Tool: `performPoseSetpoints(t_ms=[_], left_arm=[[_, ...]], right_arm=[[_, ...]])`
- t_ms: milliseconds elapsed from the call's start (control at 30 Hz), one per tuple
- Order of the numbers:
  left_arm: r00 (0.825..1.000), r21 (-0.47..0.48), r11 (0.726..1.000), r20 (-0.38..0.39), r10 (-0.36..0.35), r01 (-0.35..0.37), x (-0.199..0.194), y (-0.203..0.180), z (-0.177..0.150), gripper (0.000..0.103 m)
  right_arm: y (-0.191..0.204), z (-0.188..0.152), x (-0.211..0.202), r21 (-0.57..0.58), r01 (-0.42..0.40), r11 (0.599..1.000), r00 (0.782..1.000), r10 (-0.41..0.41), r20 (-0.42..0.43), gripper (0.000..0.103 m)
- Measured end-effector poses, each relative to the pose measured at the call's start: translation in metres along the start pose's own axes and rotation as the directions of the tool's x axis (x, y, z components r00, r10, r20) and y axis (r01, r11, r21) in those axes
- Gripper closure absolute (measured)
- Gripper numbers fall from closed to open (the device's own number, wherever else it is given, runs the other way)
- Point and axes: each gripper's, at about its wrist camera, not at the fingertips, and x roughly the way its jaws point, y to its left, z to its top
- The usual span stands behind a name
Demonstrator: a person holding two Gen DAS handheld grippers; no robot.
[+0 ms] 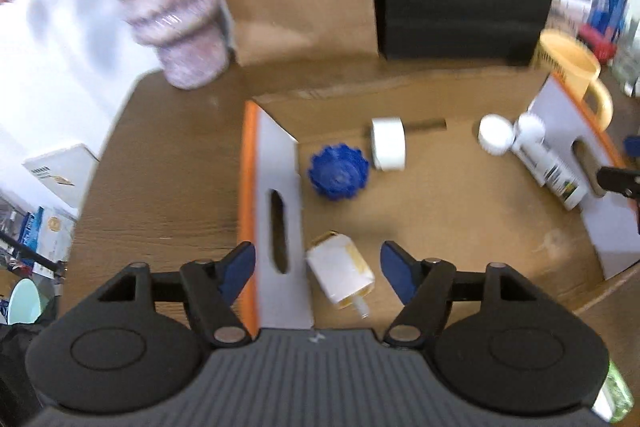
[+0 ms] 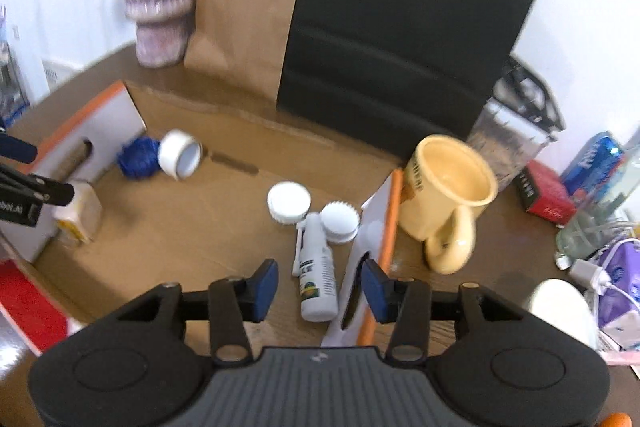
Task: Organize rigid objects
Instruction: 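Lower both items into the box and open both tools, then withdraw both tools from the box back toward the items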
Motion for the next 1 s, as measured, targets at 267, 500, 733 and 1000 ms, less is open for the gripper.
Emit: performPoseSetpoints(t_ms=[267, 500, 733, 1000], left_arm=[[0.966, -0.036, 0.998, 0.252, 0.052, -0.045, -0.114, 0.009, -0.043, 0.021], [0.837, -0.122, 0.992, 0.54, 0.089, -0.026, -0.207, 0.007, -0.148, 0.017], [0.674, -0.17, 0.985, 0.731, 0.108, 0.026, -0.261, -0.014, -0.281, 0.01], [0.639, -0.162, 0.983, 0.766, 0.07, 0.086, -0.292, -0.028, -0.399, 0.002]], right_arm=[[0.0, -0.032, -0.1, 0.036, -0.019, 0.999, 0.989, 0.014, 0.15, 0.045], [0.027, -0.12, -0.197, 0.025, -0.062, 0.998, 0.906, 0.046, 0.421, 0.035], [0.067, -0.223, -0.268, 0.052, -0.052, 0.997, 0.783, 0.008, 0.622, 0.028], [0.122, -0.336, -0.313, 0.1, -0.13, 0.987, 0.735, 0.028, 0.677, 0.016]])
